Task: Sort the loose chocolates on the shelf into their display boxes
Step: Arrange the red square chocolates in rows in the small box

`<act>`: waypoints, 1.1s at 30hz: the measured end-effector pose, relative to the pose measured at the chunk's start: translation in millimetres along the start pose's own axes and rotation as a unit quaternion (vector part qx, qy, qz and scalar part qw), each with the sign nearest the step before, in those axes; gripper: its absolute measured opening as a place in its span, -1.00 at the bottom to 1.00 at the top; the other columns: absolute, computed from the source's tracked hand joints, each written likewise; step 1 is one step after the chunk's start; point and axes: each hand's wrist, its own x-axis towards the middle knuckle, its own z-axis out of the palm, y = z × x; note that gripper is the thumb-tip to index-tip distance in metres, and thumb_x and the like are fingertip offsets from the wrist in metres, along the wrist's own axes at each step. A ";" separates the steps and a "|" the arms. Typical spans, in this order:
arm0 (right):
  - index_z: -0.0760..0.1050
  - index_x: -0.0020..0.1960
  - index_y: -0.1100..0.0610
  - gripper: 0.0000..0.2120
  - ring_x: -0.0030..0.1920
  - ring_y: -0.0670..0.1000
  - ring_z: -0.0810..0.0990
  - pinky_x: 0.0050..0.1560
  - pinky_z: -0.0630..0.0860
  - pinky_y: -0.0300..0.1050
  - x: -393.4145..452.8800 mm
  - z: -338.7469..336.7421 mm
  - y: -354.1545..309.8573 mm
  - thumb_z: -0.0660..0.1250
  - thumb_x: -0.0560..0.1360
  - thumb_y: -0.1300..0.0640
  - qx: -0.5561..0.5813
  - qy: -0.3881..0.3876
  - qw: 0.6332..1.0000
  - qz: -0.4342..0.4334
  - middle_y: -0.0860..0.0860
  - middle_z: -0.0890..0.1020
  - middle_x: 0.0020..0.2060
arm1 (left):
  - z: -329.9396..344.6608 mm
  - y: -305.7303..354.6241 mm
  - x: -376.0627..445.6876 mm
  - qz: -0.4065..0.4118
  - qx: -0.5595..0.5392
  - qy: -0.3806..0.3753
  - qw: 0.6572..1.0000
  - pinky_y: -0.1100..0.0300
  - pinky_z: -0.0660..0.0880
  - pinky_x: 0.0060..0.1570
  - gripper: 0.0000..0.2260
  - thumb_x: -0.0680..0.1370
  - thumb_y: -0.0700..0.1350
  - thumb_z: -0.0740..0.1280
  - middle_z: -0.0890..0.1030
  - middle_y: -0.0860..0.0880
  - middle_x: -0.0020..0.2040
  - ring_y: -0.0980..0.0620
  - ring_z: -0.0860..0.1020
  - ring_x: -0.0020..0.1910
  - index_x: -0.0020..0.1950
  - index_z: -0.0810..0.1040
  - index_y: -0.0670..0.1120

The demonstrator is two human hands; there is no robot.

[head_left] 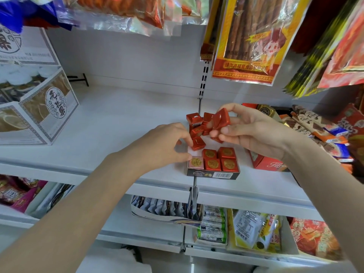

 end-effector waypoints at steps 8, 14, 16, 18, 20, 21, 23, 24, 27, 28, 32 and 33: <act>0.55 0.03 0.06 -0.80 -0.07 -0.13 0.63 -0.05 0.52 -0.44 1.3 5.3 0.9 0.35 0.41 0.20 -0.323 0.079 0.942 -0.047 -0.10 0.62 -0.05 | -0.6 0.6 0.9 -0.001 -0.001 -0.001 1.000 0.08 0.40 0.19 -0.80 0.43 -0.03 0.40 0.49 0.10 0.09 0.12 0.46 0.08 0.04 0.57 0.04; 0.41 -0.10 0.04 -0.83 -0.02 -0.03 0.58 0.07 0.55 -0.08 9.4 19.0 22.0 0.40 0.41 0.19 -0.562 0.046 0.825 -0.048 -0.06 0.58 -0.09 | -1.3 1.1 1.2 0.000 0.005 -0.002 1.000 0.11 0.39 0.19 -0.81 0.44 -0.03 0.39 0.49 0.09 0.11 0.13 0.45 0.08 0.04 0.57 0.05; 0.46 -0.17 0.00 -0.87 -0.03 -0.07 0.59 0.09 0.55 -0.11 8.4 15.3 17.2 0.40 0.41 0.16 -0.546 0.024 0.837 -0.019 -0.09 0.59 -0.11 | -1.2 1.4 0.2 0.001 0.005 -0.001 1.000 0.12 0.40 0.18 -0.81 0.44 -0.04 0.39 0.49 0.08 0.12 0.13 0.45 0.08 0.04 0.57 0.03; 0.49 -0.20 -0.04 -0.89 -0.04 -0.12 0.59 0.07 0.54 -0.20 7.5 13.2 12.5 0.35 0.45 0.15 -0.534 0.005 0.845 -0.009 -0.13 0.59 -0.13 | -1.1 1.4 -0.2 0.003 0.010 -0.001 1.000 0.11 0.39 0.18 -0.80 0.44 -0.04 0.40 0.50 0.07 0.12 0.12 0.46 0.08 0.05 0.57 0.02; 0.50 -0.19 -0.03 -0.88 -0.04 -0.12 0.58 0.04 0.52 -0.28 7.1 12.6 11.8 0.31 0.48 0.16 -0.540 -0.002 0.841 -0.007 -0.16 0.57 -0.15 | -1.2 1.1 -0.6 0.003 0.006 0.001 1.000 0.10 0.40 0.18 -0.81 0.44 -0.04 0.40 0.50 0.07 0.12 0.12 0.47 0.07 0.03 0.58 0.02; 0.49 -0.18 -0.03 -0.88 -0.05 -0.13 0.58 0.02 0.52 -0.29 6.9 12.9 11.6 0.29 0.49 0.17 -0.548 -0.004 0.837 -0.006 -0.17 0.56 -0.16 | -1.3 1.1 -1.0 0.003 0.004 0.002 1.000 0.09 0.40 0.18 -0.82 0.44 -0.04 0.40 0.50 0.07 0.12 0.12 0.47 0.07 0.03 0.58 0.02; 0.47 -0.17 -0.05 -0.84 -0.07 -0.15 0.57 -0.01 0.50 -0.33 6.4 13.9 10.3 0.27 0.50 0.20 -0.554 0.009 0.833 -0.015 -0.17 0.56 -0.17 | -1.4 1.0 -1.8 0.002 0.003 0.003 1.000 0.09 0.39 0.18 -0.82 0.44 -0.04 0.39 0.49 0.07 0.12 0.11 0.47 0.08 0.04 0.57 0.02; 0.47 -0.16 -0.04 -0.83 -0.09 -0.16 0.57 -0.02 0.50 -0.35 6.8 14.2 9.5 0.27 0.50 0.21 -0.554 0.026 0.831 -0.032 -0.16 0.57 -0.17 | -1.3 0.9 -2.0 0.001 0.002 0.002 1.000 0.09 0.39 0.18 -0.81 0.44 -0.04 0.39 0.49 0.07 0.12 0.11 0.47 0.08 0.04 0.57 0.01; 0.56 -0.11 0.06 -0.91 -0.10 -0.13 0.59 0.00 0.53 -0.32 13.1 16.4 8.9 0.31 0.48 0.21 -0.550 0.090 0.825 -0.089 -0.07 0.63 -0.15 | -0.8 0.4 -2.6 0.000 0.001 -0.001 1.000 0.09 0.40 0.18 -0.80 0.45 -0.03 0.38 0.49 0.08 0.12 0.11 0.46 0.09 0.06 0.56 0.00; 0.58 -0.09 0.10 -0.94 -0.10 -0.09 0.60 0.01 0.55 -0.24 16.8 19.0 10.6 0.35 0.45 0.16 -0.557 0.103 0.819 -0.088 -0.03 0.64 -0.14 | -0.5 0.3 -2.6 0.000 0.000 -0.002 1.000 0.10 0.40 0.18 -0.80 0.45 -0.03 0.38 0.48 0.08 0.12 0.11 0.46 0.09 0.06 0.56 0.01; 0.53 -0.11 0.19 -0.67 -0.11 0.06 0.53 -0.12 0.40 -0.13 36.0 33.9 25.6 0.42 0.35 -0.07 -0.635 0.139 0.759 -0.038 0.07 0.61 -0.18 | -0.9 1.0 -1.3 -0.006 -0.006 -0.004 1.000 0.12 0.40 0.17 -0.79 0.44 -0.02 0.39 0.48 0.10 0.11 0.12 0.46 0.08 0.05 0.55 0.01; 0.48 -0.12 0.18 -0.67 -0.09 0.07 0.50 -0.14 0.33 -0.15 39.6 37.0 28.8 0.41 0.34 -0.07 -0.649 0.144 0.746 -0.037 0.07 0.60 -0.19 | -1.2 1.1 -0.9 -0.007 -0.007 -0.005 1.000 0.13 0.40 0.17 -0.79 0.43 -0.02 0.39 0.47 0.10 0.10 0.13 0.46 0.07 0.05 0.55 0.00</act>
